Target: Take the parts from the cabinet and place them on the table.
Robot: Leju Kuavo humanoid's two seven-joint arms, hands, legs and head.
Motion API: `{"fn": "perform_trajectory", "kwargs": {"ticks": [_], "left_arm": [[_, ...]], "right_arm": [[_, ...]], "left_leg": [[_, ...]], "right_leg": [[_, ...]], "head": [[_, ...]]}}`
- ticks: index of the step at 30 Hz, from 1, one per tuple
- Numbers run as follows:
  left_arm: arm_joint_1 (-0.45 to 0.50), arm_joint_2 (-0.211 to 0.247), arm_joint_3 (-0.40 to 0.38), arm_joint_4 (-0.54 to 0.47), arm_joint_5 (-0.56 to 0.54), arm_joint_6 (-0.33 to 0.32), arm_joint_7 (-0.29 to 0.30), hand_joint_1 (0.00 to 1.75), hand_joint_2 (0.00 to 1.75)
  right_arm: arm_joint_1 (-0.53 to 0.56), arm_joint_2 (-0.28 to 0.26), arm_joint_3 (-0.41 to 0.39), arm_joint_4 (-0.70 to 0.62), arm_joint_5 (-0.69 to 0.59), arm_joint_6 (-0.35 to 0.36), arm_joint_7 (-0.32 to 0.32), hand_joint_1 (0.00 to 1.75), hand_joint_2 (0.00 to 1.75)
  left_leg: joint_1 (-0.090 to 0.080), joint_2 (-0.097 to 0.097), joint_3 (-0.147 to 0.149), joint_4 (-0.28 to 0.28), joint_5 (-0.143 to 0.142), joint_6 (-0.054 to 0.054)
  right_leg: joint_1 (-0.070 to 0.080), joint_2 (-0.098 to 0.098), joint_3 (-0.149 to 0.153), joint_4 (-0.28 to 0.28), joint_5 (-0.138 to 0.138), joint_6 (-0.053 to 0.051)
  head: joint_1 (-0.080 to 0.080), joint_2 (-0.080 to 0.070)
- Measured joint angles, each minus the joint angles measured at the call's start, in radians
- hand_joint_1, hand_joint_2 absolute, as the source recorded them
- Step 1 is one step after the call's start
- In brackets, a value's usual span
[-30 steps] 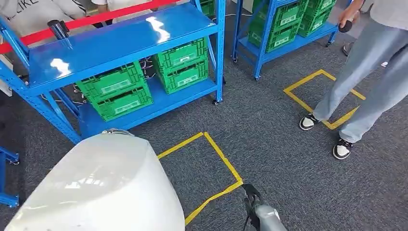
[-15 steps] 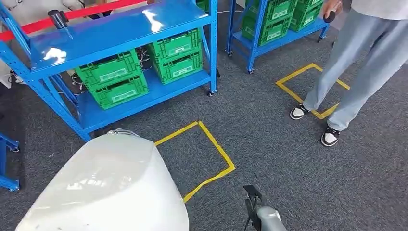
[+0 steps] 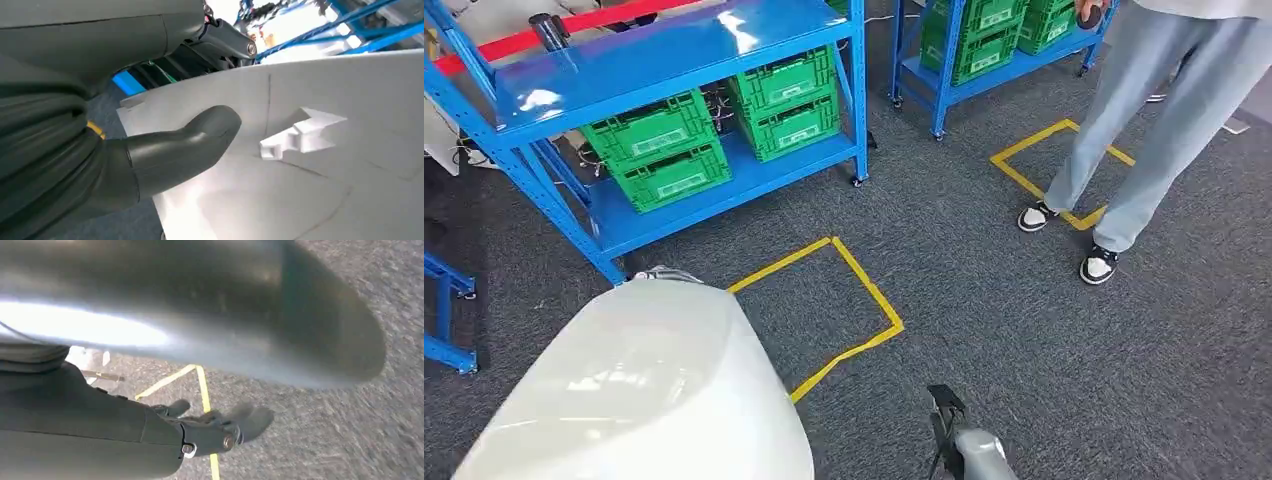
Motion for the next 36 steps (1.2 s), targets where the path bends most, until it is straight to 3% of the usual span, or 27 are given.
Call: {"fn": "perform_trajectory", "kwargs": {"ticks": [1,2,3,5,6,7,8,10,11,12,13,15,17,18,20,22,23,25,26,27,28,30,31,32,33,34,36], "left_arm": [[0.005,-0.001,0.002,-0.004,0.000,0.004,-0.005,1.75,1.75],[0.007,-0.002,0.002,-0.005,0.000,0.007,-0.011,1.75,1.75],[0.007,-0.005,0.002,-0.008,-0.002,0.007,-0.011,1.75,1.75],[0.014,-0.006,0.002,-0.009,-0.014,0.006,-0.010,1.75,1.75],[0.016,-0.006,0.000,-0.008,-0.019,0.004,-0.010,1.75,1.75],[0.016,-0.007,0.000,-0.008,-0.020,-0.001,-0.009,1.75,1.75],[0.016,-0.009,0.000,-0.006,-0.021,-0.002,-0.009,1.75,1.75],[0.011,-0.015,0.000,-0.002,-0.025,-0.008,-0.010,1.75,1.75],[0.008,-0.017,0.000,0.000,-0.028,-0.013,-0.010,1.75,1.75],[0.006,-0.019,-0.001,0.000,-0.030,-0.015,-0.009,1.75,1.75],[0.005,-0.024,-0.002,0.001,-0.031,-0.021,-0.010,1.75,1.75],[0.001,-0.027,-0.003,0.004,-0.031,-0.024,-0.011,1.75,1.75],[0.001,-0.026,-0.003,0.006,-0.029,-0.025,-0.010,1.75,1.75],[0.000,-0.027,-0.003,0.007,-0.029,-0.027,-0.010,1.75,1.75],[-0.002,-0.027,-0.003,0.008,-0.027,-0.028,-0.010,1.75,1.75],[-0.002,-0.026,-0.003,0.013,-0.025,-0.028,-0.010,1.75,1.75],[-0.001,-0.026,-0.003,0.015,-0.025,-0.029,-0.010,1.75,1.75],[-0.002,-0.026,-0.003,0.015,-0.025,-0.029,-0.010,1.75,1.75],[-0.005,-0.026,-0.002,0.015,-0.025,-0.029,-0.010,1.75,1.75],[-0.009,-0.027,-0.002,0.013,-0.025,-0.029,-0.010,1.75,1.75],[-0.013,-0.028,-0.002,0.013,-0.025,-0.029,-0.011,1.75,1.75],[-0.016,-0.033,-0.002,0.013,-0.024,-0.030,-0.011,1.75,1.75],[-0.016,-0.032,-0.002,0.012,-0.024,-0.031,-0.011,1.75,1.75],[-0.011,-0.034,-0.001,0.013,-0.024,-0.031,-0.011,1.75,1.75],[-0.014,-0.035,-0.001,0.014,-0.024,-0.031,-0.013,1.75,1.75],[-0.017,-0.038,-0.002,0.016,-0.024,-0.031,-0.011,1.75,1.75],[-0.012,-0.039,-0.002,0.019,-0.024,-0.032,-0.011,1.75,1.75]], "right_arm": [[0.002,0.000,0.000,0.000,0.000,0.001,0.000,0.00,0.00],[0.003,-0.001,0.000,0.000,0.000,0.001,0.000,0.00,0.00],[0.002,-0.001,0.000,0.000,0.001,0.001,0.000,0.00,0.00],[0.002,-0.007,0.000,0.000,0.003,0.000,0.000,0.00,0.00],[0.002,-0.008,0.000,0.000,0.004,-0.001,0.000,0.00,0.00],[0.002,-0.009,0.000,0.000,0.005,-0.002,0.000,0.00,0.00],[0.002,-0.011,0.000,0.000,0.006,-0.002,0.000,0.00,0.00],[0.001,-0.013,0.000,0.000,0.011,-0.002,0.000,0.00,0.00],[-0.001,-0.013,0.000,0.000,0.013,-0.001,0.000,0.00,0.00],[0.000,-0.003,0.000,0.000,0.013,0.002,0.000,0.00,0.00],[0.003,-0.008,0.000,0.000,0.015,0.002,0.000,0.00,0.00],[0.007,-0.008,-0.001,0.000,0.014,0.002,0.000,0.00,0.00],[0.004,-0.005,-0.001,0.000,0.014,0.002,0.000,0.00,0.00],[0.004,-0.005,-0.001,0.000,0.015,0.002,0.000,0.00,0.00],[0.005,-0.005,-0.001,0.000,0.015,0.002,0.000,0.00,0.00],[0.006,-0.006,-0.001,0.000,0.015,0.002,0.000,0.00,0.00],[0.006,-0.006,-0.001,0.000,0.015,0.002,0.000,0.00,0.00],[0.006,-0.007,-0.001,0.000,0.015,0.002,0.000,0.00,0.00],[0.004,-0.007,-0.001,0.000,0.015,0.002,0.000,0.00,0.00],[0.003,0.002,-0.001,0.000,0.016,0.002,0.000,0.00,0.00],[0.001,-0.004,-0.002,-0.002,0.019,-0.003,-0.001,0.00,0.00],[-0.001,0.002,-0.001,0.000,0.017,-0.001,-0.003,0.00,0.00],[-0.001,0.011,-0.001,0.000,0.017,-0.001,0.003,0.00,0.00],[-0.003,0.008,-0.001,0.000,0.017,-0.001,0.003,0.00,0.00],[-0.003,0.005,0.000,0.000,0.016,-0.001,0.003,0.00,0.00],[-0.002,0.005,0.001,0.000,0.017,-0.002,0.003,0.00,0.00],[0.004,-0.002,0.000,0.000,0.018,-0.003,0.003,0.00,0.00]], "left_leg": [[0.005,-0.001,-0.001,-0.026,0.028,0.008],[0.012,0.001,-0.008,-0.034,0.049,0.000],[0.016,-0.001,-0.024,-0.034,0.060,0.011],[0.018,0.002,-0.053,-0.027,0.079,0.007],[0.019,0.003,-0.071,-0.017,0.087,0.005],[0.023,0.003,-0.091,-0.003,0.093,-0.004],[0.028,0.004,-0.104,0.013,0.097,-0.010],[0.042,-0.008,-0.140,0.055,0.095,-0.024],[0.048,-0.012,-0.162,0.083,0.089,-0.035],[0.033,-0.017,-0.189,0.107,0.080,-0.044],[0.037,-0.023,-0.194,0.119,0.077,-0.042],[0.035,-0.033,-0.194,0.116,0.081,-0.047],[0.042,-0.029,-0.200,0.135,0.069,-0.062],[0.048,-0.024,-0.217,0.178,0.032,-0.074],[0.057,-0.018,-0.277,0.320,-0.051,-0.088],[0.064,-0.015,-0.315,0.414,-0.083,-0.092],[0.065,-0.014,-0.300,0.396,-0.066,-0.087],[0.056,-0.005,-0.212,0.250,0.011,-0.062],[0.043,0.019,-0.159,0.159,0.042,-0.035],[0.021,0.076,-0.117,0.089,0.046,-0.001],[0.016,0.083,-0.116,0.072,0.044,-0.003],[0.012,0.068,-0.118,0.062,0.051,-0.004],[0.007,0.053,-0.111,0.037,0.064,0.006],[0.023,0.036,-0.088,0.002,0.096,0.003],[0.025,0.026,-0.087,-0.005,0.104,0.004],[0.030,0.015,-0.092,-0.006,0.112,0.009],[0.036,-0.013,-0.108,0.002,0.118,-0.001]], "right_leg": [[0.007,0.002,-0.002,-0.009,0.012,0.005],[0.007,0.007,-0.011,0.006,-0.008,0.006],[0.011,0.014,-0.032,0.059,-0.063,0.005],[0.012,0.018,-0.081,0.214,-0.160,0.012],[0.012,0.019,-0.095,0.280,-0.192,0.017],[0.010,0.018,-0.082,0.293,-0.199,0.022],[0.008,0.017,-0.042,0.256,-0.188,0.027],[-0.002,0.020,0.081,0.097,-0.147,0.043],[-0.008,0.042,0.110,0.036,-0.172,0.055],[-0.004,0.066,0.102,0.049,-0.171,0.048],[-0.003,0.048,0.097,0.063,-0.172,0.014],[0.001,0.036,0.095,0.068,-0.171,0.001],[-0.003,0.022,0.090,0.068,-0.163,-0.013],[-0.003,0.015,0.088,0.066,-0.160,-0.018],[-0.005,-0.001,0.081,0.064,-0.154,-0.021],[-0.003,-0.020,0.072,0.064,-0.149,-0.021],[-0.002,-0.031,0.071,0.063,-0.146,-0.020],[0.007,-0.051,0.073,0.060,-0.143,-0.022],[0.012,-0.060,0.076,0.055,-0.140,-0.024],[0.000,-0.071,0.082,0.050,-0.136,-0.022],[0.006,-0.079,0.083,0.042,-0.131,-0.011],[-0.004,-0.110,0.087,0.033,-0.124,-0.002],[-0.004,-0.127,0.100,0.020,-0.118,0.004],[-0.003,-0.092,0.099,0.030,-0.120,0.004],[-0.002,-0.037,0.089,0.050,-0.139,0.004],[-0.001,-0.002,0.061,0.111,-0.183,0.005],[0.002,0.019,-0.008,0.260,-0.253,0.018]], "head": [[-0.003,0.000],[-0.005,0.000],[-0.002,0.000],[0.003,0.000],[0.005,0.000],[0.004,0.000],[0.005,0.000],[0.004,0.000],[0.005,0.000],[0.012,0.000],[0.007,0.000],[0.000,0.000],[0.000,0.000],[-0.008,0.000],[-0.006,0.000],[-0.016,0.000],[-0.014,0.000],[-0.016,0.000],[-0.016,0.000],[-0.012,0.000],[-0.008,0.000],[-0.012,0.000],[-0.013,0.000],[-0.010,0.000],[-0.014,0.000],[-0.003,0.000],[-0.001,0.000]]}}
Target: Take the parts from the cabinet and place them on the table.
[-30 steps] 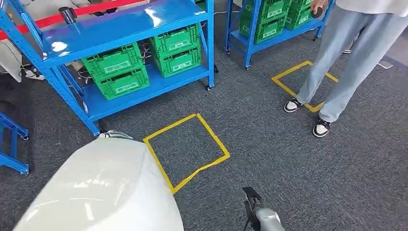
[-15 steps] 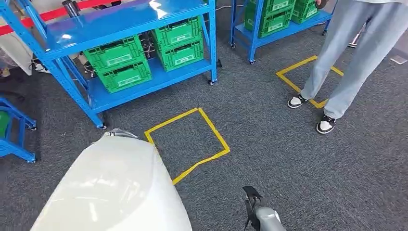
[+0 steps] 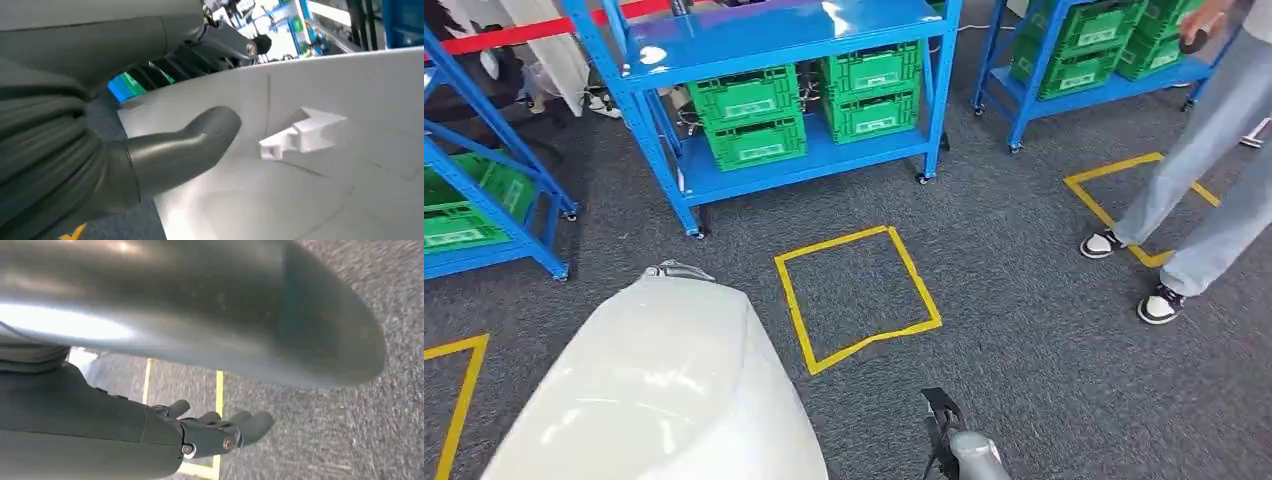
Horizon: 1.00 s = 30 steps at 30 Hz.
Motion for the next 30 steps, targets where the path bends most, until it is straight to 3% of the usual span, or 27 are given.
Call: {"fn": "perform_trajectory", "kwargs": {"ticks": [1,2,4,5,6,7,8,10,11,12,13,14,15,16,17,18,19,20,21,22,23,24,25,26,27,28,30], "left_arm": [[0.002,0.000,0.000,0.002,0.003,-0.001,0.000,1.75,1.75],[0.003,0.000,0.000,0.004,0.006,-0.001,0.000,1.75,1.75],[0.003,0.000,0.000,0.005,0.011,-0.001,0.000,1.75,1.75],[0.003,0.000,0.000,0.005,0.010,-0.001,0.000,1.75,1.75],[0.005,0.001,0.000,0.007,0.010,-0.001,0.000,1.75,1.75],[0.005,0.000,0.001,0.005,0.011,-0.001,0.002,1.75,1.75],[0.004,-0.001,0.000,0.001,0.010,-0.003,-0.002,1.75,1.75],[0.004,-0.001,0.000,0.000,0.010,-0.003,-0.002,1.75,1.75],[0.005,0.000,0.000,0.000,0.010,-0.003,0.000,1.75,1.75],[0.005,0.000,0.000,-0.001,0.010,-0.003,0.000,1.75,1.75],[0.006,-0.001,-0.001,-0.002,0.010,-0.003,0.000,1.75,1.75],[0.006,-0.003,-0.001,-0.005,0.010,-0.003,-0.001,1.75,1.75],[0.008,-0.003,-0.001,-0.006,0.010,-0.003,-0.001,1.75,1.75],[0.012,-0.002,-0.001,-0.005,0.010,-0.003,-0.001,1.75,1.75],[0.016,-0.002,-0.001,-0.005,0.010,-0.003,-0.001,1.75,1.75],[0.018,-0.002,-0.001,-0.006,0.010,-0.003,-0.001,1.75,1.75],[0.018,-0.003,-0.001,-0.007,0.010,-0.003,-0.001,1.75,1.75],[0.018,-0.003,-0.001,-0.010,0.010,-0.003,-0.001,1.75,1.75],[0.017,-0.006,-0.001,-0.017,0.010,-0.003,-0.001,1.75,1.75],[0.015,-0.006,0.000,-0.023,0.010,-0.002,-0.003,1.75,1.75],[0.007,-0.009,-0.001,-0.022,0.010,-0.004,-0.002,1.75,1.75],[0.006,-0.010,-0.002,-0.022,0.009,-0.005,0.000,1.75,1.75],[0.009,-0.009,-0.002,-0.022,0.009,-0.005,0.001,1.75,1.75],[0.010,-0.009,-0.002,-0.024,0.009,-0.005,0.002,1.75,1.75],[0.008,-0.009,-0.002,-0.023,0.009,-0.005,0.000,1.75,1.75],[0.003,-0.013,-0.002,-0.022,0.009,-0.006,0.000,1.75,1.75],[0.009,-0.014,-0.003,-0.018,0.009,-0.009,0.002,1.75,1.75]], "right_arm": [[0.002,-0.005,0.000,0.000,0.000,0.000,0.000,0.00,0.00],[0.002,-0.006,0.000,0.000,0.000,-0.001,0.000,0.00,0.00],[0.000,-0.011,0.000,0.000,0.000,-0.001,0.000,0.00,0.00],[-0.001,-0.011,0.000,0.000,0.000,-0.001,0.000,0.00,0.00],[-0.003,-0.005,0.000,0.001,0.000,0.000,0.000,0.00,0.00],[-0.006,0.003,0.000,0.001,0.000,0.000,-0.009,0.00,0.00],[-0.004,0.002,-0.001,0.001,0.000,0.000,-0.008,0.00,0.00],[-0.007,0.006,-0.001,0.001,0.000,0.000,0.003,0.00,0.00],[-0.013,0.009,-0.001,0.000,0.000,0.001,0.000,0.00,0.00],[-0.013,0.005,-0.001,0.000,0.000,0.002,-0.002,0.00,0.00],[-0.010,0.006,-0.001,0.000,-0.002,0.002,-0.002,0.00,0.00],[-0.009,0.009,-0.001,0.000,-0.001,0.001,-0.002,0.00,0.00],[-0.009,0.009,-0.001,0.000,-0.001,0.000,-0.002,0.00,0.00],[-0.010,0.006,-0.001,0.000,0.000,-0.002,-0.002,0.00,0.00],[-0.010,0.006,-0.001,0.000,0.000,-0.002,-0.002,0.00,0.00],[-0.010,0.005,-0.001,0.000,0.001,-0.002,-0.002,0.00,0.00],[-0.010,0.005,-0.001,0.000,0.000,-0.002,-0.002,0.00,0.00],[-0.010,0.005,-0.001,0.000,0.000,-0.002,-0.002,0.00,0.00],[-0.008,0.023,-0.001,0.001,0.000,-0.001,-0.002,0.00,0.00],[-0.009,0.022,-0.003,-0.003,0.003,-0.004,-0.008,0.00,0.00],[-0.009,0.029,-0.001,0.001,-0.005,0.004,-0.043,0.00,0.00],[-0.009,0.020,-0.001,0.000,-0.009,-0.001,-0.059,0.00,0.00],[-0.008,0.030,-0.001,0.001,-0.017,0.000,-0.050,0.00,0.00],[-0.008,0.029,-0.002,0.001,-0.022,0.000,-0.027,0.00,0.00],[-0.008,0.026,-0.002,0.000,-0.024,0.000,0.007,0.00,0.00],[-0.007,0.024,-0.002,0.000,-0.024,-0.002,-0.015,0.00,0.00],[-0.001,0.014,-0.004,0.000,-0.024,-0.002,-0.018,0.00,0.00]], "left_leg": [[0.004,-0.016,-0.010,0.008,0.002,-0.004],[0.009,-0.030,-0.020,0.019,0.003,-0.009],[0.028,-0.059,-0.044,0.054,-0.004,-0.032],[0.037,-0.073,-0.060,0.084,-0.014,-0.047],[0.025,-0.083,-0.074,0.108,-0.026,-0.065],[0.028,-0.096,-0.085,0.132,-0.040,-0.069],[0.026,-0.096,-0.082,0.134,-0.034,-0.078],[0.029,-0.101,-0.081,0.134,-0.020,-0.095],[0.025,-0.089,-0.084,0.144,-0.026,-0.098],[0.032,-0.047,-0.103,0.180,-0.058,-0.097],[0.040,-0.017,-0.132,0.238,-0.097,-0.101],[0.041,0.000,-0.170,0.317,-0.139,-0.103],[0.039,0.004,-0.200,0.390,-0.170,-0.099],[0.036,0.004,-0.217,0.435,-0.181,-0.093],[0.029,0.004,-0.208,0.433,-0.171,-0.080],[0.019,0.004,-0.179,0.391,-0.147,-0.058],[0.004,0.008,-0.135,0.318,-0.117,-0.025],[-0.021,0.023,-0.080,0.228,-0.091,0.023],[-0.074,0.098,-0.018,0.136,-0.080,0.103],[-0.073,0.081,0.010,0.075,-0.092,0.122],[-0.082,0.074,0.006,0.074,-0.084,0.109],[-0.084,0.066,0.006,0.064,-0.077,0.103],[-0.083,0.057,0.007,0.053,-0.068,0.100],[-0.072,0.044,0.032,0.019,-0.050,0.098],[-0.061,0.042,0.038,0.001,-0.034,0.076],[-0.053,0.034,0.036,-0.002,-0.029,0.073],[-0.047,0.022,0.032,0.001,-0.028,0.055]], "right_leg": [[-0.001,0.000,-0.016,0.036,-0.007,0.007],[-0.003,0.000,-0.010,0.025,0.007,0.013],[-0.017,0.005,0.066,-0.103,0.072,0.037],[-0.033,0.030,0.114,-0.178,0.090,0.056],[-0.031,0.064,0.108,-0.171,0.059,0.068],[-0.035,0.054,0.112,-0.173,0.057,0.023],[-0.040,0.042,0.113,-0.170,0.050,0.013],[-0.058,0.023,0.120,-0.157,0.044,0.007],[-0.055,0.009,0.107,-0.152,0.047,0.004],[-0.059,0.005,0.107,-0.147,0.048,-0.008],[-0.055,-0.007,0.107,-0.147,0.046,0.001],[-0.047,-0.020,0.104,-0.150,0.051,0.005],[-0.040,-0.032,0.105,-0.158,0.057,0.001],[-0.030,-0.048,0.104,-0.163,0.061,-0.004],[-0.016,-0.062,0.107,-0.170,0.065,-0.009],[-0.002,-0.077,0.110,-0.176,0.068,-0.014],[0.015,-0.091,0.113,-0.184,0.072,-0.021],[0.033,-0.107,0.117,-0.194,0.078,-0.032],[0.021,-0.117,0.130,-0.203,0.084,-0.046],[0.042,-0.107,0.130,-0.205,0.083,-0.031],[0.027,-0.117,0.128,-0.214,0.095,-0.029],[0.015,-0.122,0.127,-0.219,0.101,-0.022],[0.017,-0.134,0.130,-0.228,0.104,-0.022],[0.023,-0.133,0.132,-0.231,0.103,-0.019],[0.022,-0.074,0.124,-0.209,0.097,-0.017],[0.023,-0.029,0.095,-0.158,0.073,-0.014],[0.021,-0.002,0.017,-0.023,0.021,-0.002]], "head": [[0.000,0.000],[0.000,0.000],[0.000,0.000],[0.002,0.000],[0.026,0.000],[0.030,0.000],[0.020,0.000],[0.015,0.000],[0.009,0.000],[-0.022,0.000],[-0.039,0.000],[-0.045,0.000],[-0.044,0.000],[-0.054,0.000],[-0.053,0.000],[-0.057,0.000],[-0.057,0.000],[-0.059,0.000],[-0.048,0.000],[-0.020,0.000],[-0.031,0.000],[-0.035,0.000],[-0.037,0.000],[-0.042,0.000],[-0.040,0.000],[-0.042,0.000],[-0.039,0.000]]}}
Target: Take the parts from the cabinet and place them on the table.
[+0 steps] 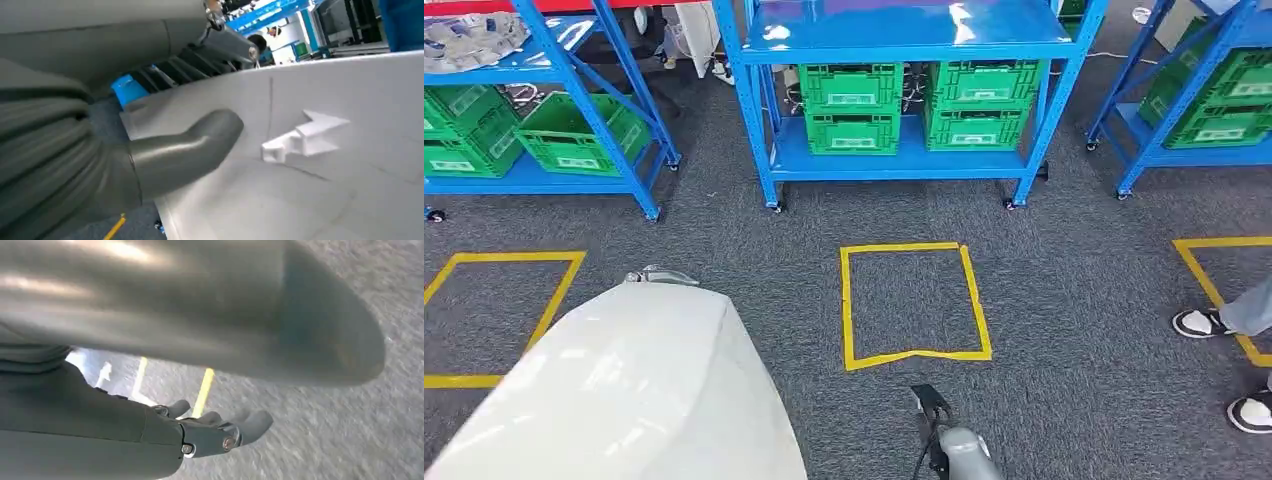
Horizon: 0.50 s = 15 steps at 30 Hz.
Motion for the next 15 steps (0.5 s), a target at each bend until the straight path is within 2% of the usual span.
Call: {"fn": "perform_trajectory", "kwargs": {"ticks": [1,2,3,4,5,6,7,8,9,10,11,12,13,15], "left_arm": [[0.003,0.000,0.000,0.003,0.000,0.000,0.000,1.75,1.75],[0.004,0.000,0.000,0.007,0.000,-0.002,0.001,1.75,1.75],[0.005,0.000,0.000,0.009,0.000,-0.003,0.001,1.75,1.75],[0.005,0.000,0.000,0.011,0.000,-0.005,0.002,1.75,1.75],[0.005,-0.001,0.000,0.012,0.000,-0.005,0.002,1.75,1.75],[0.005,-0.001,0.000,0.013,0.000,-0.006,0.002,1.75,1.75],[0.004,-0.003,0.000,0.013,0.000,-0.007,0.003,1.75,1.75],[0.004,-0.004,0.000,0.012,-0.003,-0.009,0.003,1.75,1.75],[0.003,-0.005,-0.002,0.012,-0.007,-0.012,0.003,1.75,1.75],[0.003,-0.005,-0.002,0.013,-0.006,-0.013,0.003,1.75,1.75],[0.002,-0.006,-0.002,0.012,-0.006,-0.013,0.003,1.75,1.75],[0.001,-0.007,-0.002,0.011,-0.006,-0.013,0.003,1.75,1.75],[-0.002,-0.007,-0.002,0.010,-0.006,-0.015,0.003,1.75,1.75],[-0.002,-0.006,-0.002,0.012,-0.006,-0.014,0.003,1.75,1.75]], "right_arm": [[0.003,-0.004,0.000,0.000,0.000,0.000,0.001,0.00,0.00],[0.004,-0.008,-0.001,0.000,0.000,0.000,0.010,0.00,0.00],[0.005,-0.010,-0.001,0.000,0.000,0.000,0.020,0.00,0.00],[0.005,-0.011,-0.001,0.000,0.000,0.000,0.020,0.00,0.00],[0.004,-0.013,-0.001,0.000,0.000,0.000,0.019,0.00,0.00],[0.003,-0.013,-0.001,0.000,0.000,0.000,0.019,0.00,0.00],[0.002,-0.007,-0.001,0.000,0.000,0.000,0.019,0.00,0.00],[0.001,-0.009,-0.002,0.000,0.000,0.000,0.018,0.00,0.00],[0.002,-0.011,-0.002,0.000,0.000,0.000,0.018,0.00,0.00],[0.002,-0.012,-0.002,0.000,0.000,0.000,0.018,0.00,0.00],[0.000,-0.009,-0.002,0.000,0.000,0.000,0.018,0.00,0.00],[0.000,-0.008,-0.003,0.000,0.000,-0.002,0.018,0.00,0.00],[0.000,-0.011,-0.003,0.000,0.000,-0.001,0.018,0.00,0.00],[0.001,-0.011,-0.003,0.000,0.000,-0.001,0.018,0.00,0.00]], "left_leg": [[0.001,-0.006,-0.002,0.003,-0.002,-0.005],[0.004,-0.012,-0.003,0.009,-0.006,-0.012],[0.008,-0.016,-0.003,0.016,-0.011,-0.019],[0.014,-0.019,-0.003,0.028,-0.020,-0.029],[0.019,-0.021,-0.004,0.044,-0.031,-0.038],[0.024,-0.023,-0.011,0.062,-0.045,-0.048],[0.015,-0.026,-0.025,0.078,-0.060,-0.055],[0.015,-0.029,-0.028,0.083,-0.069,-0.054],[0.014,-0.030,-0.027,0.082,-0.071,-0.053],[0.015,-0.030,-0.027,0.082,-0.072,-0.053],[0.013,-0.029,-0.026,0.089,-0.076,-0.057],[0.012,-0.029,-0.026,0.101,-0.083,-0.070],[0.022,-0.028,-0.051,0.143,-0.107,-0.087],[0.048,-0.025,-0.143,0.298,-0.171,-0.111]], "right_leg": [[0.000,0.000,-0.032,0.049,-0.010,0.005],[0.000,0.000,-0.054,0.068,0.001,0.010],[-0.001,0.000,-0.046,0.037,0.034,0.015],[-0.003,0.000,-0.014,-0.041,0.086,0.021],[-0.006,0.000,0.030,-0.136,0.134,0.029],[-0.006,0.001,0.053,-0.179,0.121,0.029],[-0.005,0.005,0.053,-0.183,0.111,0.028],[-0.002,0.009,0.056,-0.178,0.106,-0.008],[-0.001,0.007,0.056,-0.179,0.104,-0.019],[0.002,0.007,0.055,-0.179,0.104,-0.025],[-0.012,0.006,0.058,-0.181,0.103,-0.031],[-0.013,0.005,0.062,-0.182,0.102,-0.037],[-0.017,0.003,0.064,-0.182,0.100,-0.043],[-0.023,0.003,0.066,-0.182,0.096,-0.044]], "head": [[0.000,0.000],[0.000,0.000],[0.000,0.000],[0.000,0.000],[0.000,0.000],[0.000,0.000],[0.004,0.000],[0.002,0.000],[0.002,0.000],[0.001,0.000],[0.002,0.000],[0.005,0.000],[-0.006,0.000],[-0.006,0.000]]}}
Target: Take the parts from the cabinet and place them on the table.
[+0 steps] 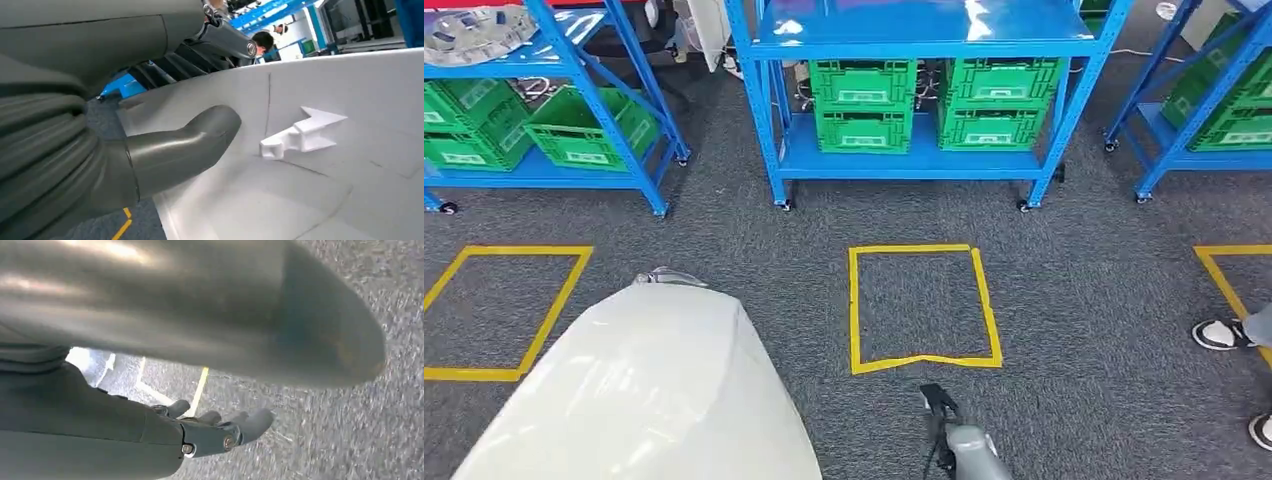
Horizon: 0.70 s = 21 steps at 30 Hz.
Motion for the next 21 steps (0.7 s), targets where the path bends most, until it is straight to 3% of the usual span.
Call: {"fn": "perform_trajectory", "kwargs": {"ticks": [1,2,3,4,5,6,7,10,11,12,13,14,16,17,18,19,21], "left_arm": [[0.001,0.001,0.000,0.003,0.000,0.000,0.000,1.75,1.75],[0.002,0.002,0.000,0.004,0.001,0.000,0.000,1.75,1.75],[0.002,0.003,0.000,0.004,0.001,0.000,0.000,1.75,1.75],[0.002,0.003,0.000,0.004,0.001,0.000,0.000,1.75,1.75],[0.002,0.003,0.000,0.003,0.003,-0.001,0.000,1.75,1.75],[0.001,0.003,0.000,0.002,0.008,-0.001,-0.002,1.75,1.75],[0.001,0.003,0.000,0.001,0.008,-0.002,-0.003,1.75,1.75],[-0.002,0.003,0.000,0.001,0.008,-0.003,-0.005,1.75,1.75],[-0.002,0.003,0.000,0.000,0.008,-0.003,-0.005,1.75,1.75],[0.001,-0.002,0.000,-0.003,0.008,-0.003,-0.005,1.75,1.75],[-0.003,-0.002,0.000,-0.002,0.008,-0.003,-0.008,1.75,1.75],[-0.006,-0.003,0.000,0.000,0.008,-0.004,-0.007,1.75,1.75],[-0.002,-0.003,0.000,0.005,0.008,-0.009,-0.005,1.75,1.75],[-0.002,-0.003,0.000,0.007,0.008,-0.010,-0.005,1.75,1.75],[-0.002,-0.003,0.000,0.008,0.008,-0.010,-0.005,1.75,1.75],[-0.002,-0.003,0.000,0.008,0.008,-0.010,-0.005,1.75,1.75],[-0.003,-0.003,0.000,0.009,0.008,-0.011,-0.005,1.75,1.75]], "right_arm": [[0.001,-0.001,0.000,0.000,0.000,0.000,0.000,0.00,0.00],[0.001,-0.002,-0.001,0.000,0.000,-0.001,0.000,0.00,0.00],[0.001,-0.002,-0.001,0.000,0.000,-0.001,0.000,0.00,0.00],[0.001,-0.002,-0.002,0.000,0.000,-0.001,0.000,0.00,0.00],[0.001,-0.002,-0.002,0.000,0.000,-0.001,0.000,0.00,0.00],[0.001,-0.002,-0.002,0.000,0.000,-0.001,0.000,0.00,0.00],[0.000,0.000,-0.002,0.000,0.000,-0.001,0.000,0.00,0.00],[0.000,0.001,-0.003,0.000,0.000,-0.001,0.000,0.00,0.00],[-0.002,0.001,-0.003,0.000,0.000,0.000,0.000,0.00,0.00],[-0.002,0.004,-0.003,0.000,0.000,0.000,0.000,0.00,0.00],[-0.004,-0.001,-0.003,0.000,0.000,0.000,0.000,0.00,0.00],[-0.004,0.000,-0.003,0.000,0.000,-0.001,0.000,0.00,0.00],[-0.002,0.000,-0.003,0.000,0.000,-0.003,0.000,0.00,0.00],[0.000,-0.001,-0.004,0.000,0.001,-0.003,0.000,0.00,0.00],[0.001,-0.001,-0.005,0.000,0.002,-0.005,0.000,0.00,0.00],[0.001,-0.002,-0.005,0.000,0.005,-0.005,0.000,0.00,0.00],[0.000,-0.002,-0.005,0.000,0.011,-0.005,0.000,0.00,0.00]], "left_leg": [[0.012,0.001,-0.051,0.075,-0.017,-0.009],[0.021,0.002,-0.077,0.103,-0.009,-0.016],[0.028,0.002,-0.079,0.082,0.026,-0.021],[0.033,0.002,-0.061,0.026,0.071,-0.024],[0.037,0.002,-0.019,-0.082,0.134,-0.024],[0.037,0.004,0.022,-0.176,0.176,-0.018],[0.037,0.007,0.038,-0.217,0.187,-0.023],[0.024,0.007,0.036,-0.224,0.183,-0.014],[0.020,0.003,0.041,-0.236,0.184,-0.007],[0.035,-0.002,0.071,-0.269,0.208,0.005],[0.027,0.001,0.082,-0.280,0.211,0.011],[0.024,0.003,0.088,-0.282,0.213,0.019],[0.015,0.004,0.085,-0.276,0.206,0.030],[0.010,0.003,0.083,-0.272,0.203,0.035],[0.005,0.001,0.084,-0.268,0.199,0.038],[0.003,-0.001,0.085,-0.263,0.195,0.039],[0.002,-0.003,0.086,-0.247,0.184,0.035]], "right_leg": [[-0.005,0.000,0.002,0.000,-0.004,0.005],[-0.009,0.000,0.005,0.000,-0.007,0.008],[-0.014,0.001,0.011,0.000,-0.010,0.013],[-0.018,0.001,0.016,-0.001,-0.013,0.016],[-0.021,0.002,0.023,-0.003,-0.016,0.020],[-0.023,0.001,0.029,-0.009,-0.016,0.022],[-0.025,0.001,0.037,-0.015,-0.017,0.028],[-0.031,-0.002,0.049,-0.042,-0.012,0.058],[-0.031,-0.005,0.060,-0.058,-0.007,0.069],[-0.034,-0.005,0.065,-0.053,-0.007,0.072],[-0.025,-0.005,0.055,-0.025,-0.025,0.064],[-0.018,-0.004,0.024,0.036,-0.059,0.056],[-0.001,-0.001,-0.067,0.197,-0.122,0.051],[0.005,-0.001,-0.099,0.243,-0.128,0.048],[0.011,-0.001,-0.104,0.236,-0.107,0.043],[0.015,-0.001,-0.086,0.187,-0.070,0.039],[0.018,-0.002,-0.002,0.011,0.016,0.033]], "head": [[0.000,0.000],[0.000,0.000],[0.000,0.000],[0.000,0.000],[0.000,0.000],[-0.001,0.000],[0.000,0.000],[-0.004,0.000],[-0.006,0.000],[-0.004,0.000],[-0.003,0.000],[0.009,0.000],[0.011,0.000],[0.011,0.000],[0.011,0.000],[0.011,0.000],[0.013,0.000]]}}
